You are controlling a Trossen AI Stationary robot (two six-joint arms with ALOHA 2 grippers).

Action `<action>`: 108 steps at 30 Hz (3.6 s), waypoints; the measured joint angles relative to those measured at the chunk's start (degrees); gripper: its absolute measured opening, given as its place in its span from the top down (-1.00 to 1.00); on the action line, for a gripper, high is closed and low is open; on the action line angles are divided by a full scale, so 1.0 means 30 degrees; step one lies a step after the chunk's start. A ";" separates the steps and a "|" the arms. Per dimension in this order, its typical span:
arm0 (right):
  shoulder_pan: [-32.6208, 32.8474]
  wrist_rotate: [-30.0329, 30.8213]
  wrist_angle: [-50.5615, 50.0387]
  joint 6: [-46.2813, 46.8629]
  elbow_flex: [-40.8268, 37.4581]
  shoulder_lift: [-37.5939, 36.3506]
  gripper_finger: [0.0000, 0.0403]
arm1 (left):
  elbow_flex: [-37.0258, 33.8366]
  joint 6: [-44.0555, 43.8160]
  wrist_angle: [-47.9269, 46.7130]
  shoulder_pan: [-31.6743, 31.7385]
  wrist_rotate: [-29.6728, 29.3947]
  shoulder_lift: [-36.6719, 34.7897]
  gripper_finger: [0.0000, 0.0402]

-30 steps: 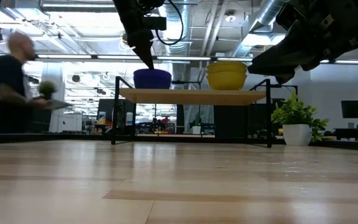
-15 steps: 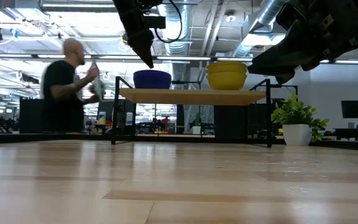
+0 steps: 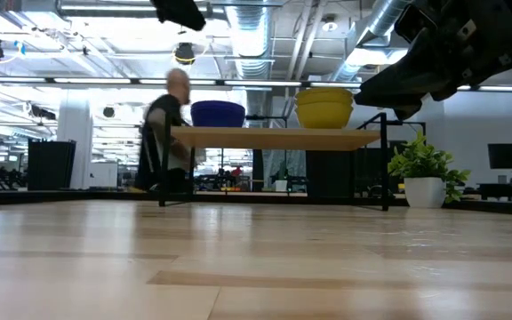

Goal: Pick & Place Mini bowls
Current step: Return to Home Position

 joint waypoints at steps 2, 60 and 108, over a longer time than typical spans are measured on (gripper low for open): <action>-0.0002 0.0007 0.0000 0.0003 0.0000 0.0000 0.45 | -0.0795 -0.0668 0.0487 0.0000 0.0024 -0.1188 0.34; -0.0774 -0.3736 0.2452 -0.0147 0.0000 -0.0432 0.45 | -2.6956 -0.7439 1.4848 -0.2362 0.3157 -2.0840 0.35; -0.0803 -0.7159 -0.7252 -0.1360 -0.6662 -2.3088 0.45 | -2.7227 -0.7397 1.5842 -0.5253 0.2284 -2.0886 0.35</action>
